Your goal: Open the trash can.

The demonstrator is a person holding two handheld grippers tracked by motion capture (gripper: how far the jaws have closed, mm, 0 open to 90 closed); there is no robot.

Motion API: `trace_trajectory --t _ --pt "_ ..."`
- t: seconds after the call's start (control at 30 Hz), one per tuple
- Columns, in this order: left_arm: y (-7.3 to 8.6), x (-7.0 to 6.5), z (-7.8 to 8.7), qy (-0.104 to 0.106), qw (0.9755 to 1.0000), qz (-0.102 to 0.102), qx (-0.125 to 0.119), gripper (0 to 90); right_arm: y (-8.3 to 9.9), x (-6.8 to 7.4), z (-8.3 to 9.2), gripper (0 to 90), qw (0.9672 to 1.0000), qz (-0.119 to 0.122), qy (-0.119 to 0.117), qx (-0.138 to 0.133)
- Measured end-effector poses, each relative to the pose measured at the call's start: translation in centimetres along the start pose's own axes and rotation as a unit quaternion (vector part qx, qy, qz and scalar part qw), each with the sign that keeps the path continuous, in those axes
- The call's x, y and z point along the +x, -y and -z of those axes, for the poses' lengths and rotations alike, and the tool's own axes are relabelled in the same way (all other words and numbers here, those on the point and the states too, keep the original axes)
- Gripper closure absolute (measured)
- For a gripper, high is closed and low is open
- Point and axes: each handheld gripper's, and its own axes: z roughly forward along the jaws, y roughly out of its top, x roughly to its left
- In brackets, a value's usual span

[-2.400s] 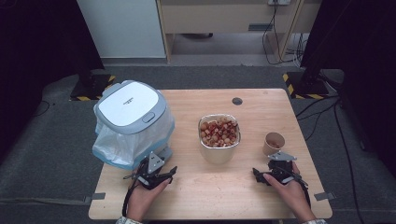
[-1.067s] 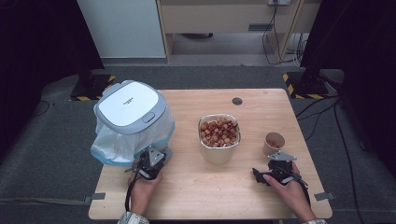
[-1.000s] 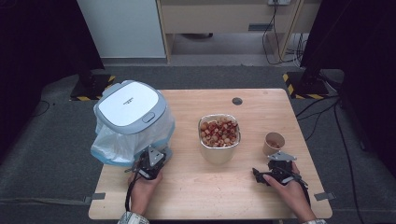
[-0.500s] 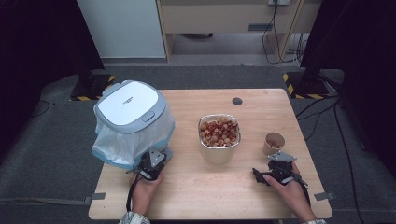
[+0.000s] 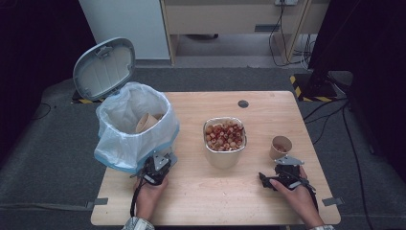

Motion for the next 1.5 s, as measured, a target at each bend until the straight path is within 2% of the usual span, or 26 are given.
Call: trace_trajectory --t 0.57,0.67,0.77,1.1,1.5 --pt "0.0 0.1 0.0 0.003 1.0 0.003 -0.002 89.4 0.0 -0.1 0.0 1.0 1.0 0.0 -0.004 0.0" --pt "0.0 0.1 0.0 0.004 1.0 0.004 -0.002 89.4 -0.2 -0.1 0.1 5.3 0.9999 0.011 -0.011 0.003" --pt "0.0 0.1 0.0 0.004 1.0 0.004 -0.002 89.4 -0.3 0.0 0.3 5.4 0.9998 0.02 -0.004 0.004" --pt "0.0 0.1 0.0 0.004 1.0 0.004 -0.002 89.4 -0.2 -0.5 0.7 5.5 1.0 0.002 0.007 0.007" --pt "0.0 0.1 0.0 0.006 1.0 0.006 -0.002 89.4 -0.1 -1.4 1.6 6.1 0.9994 -0.021 0.028 -0.005"
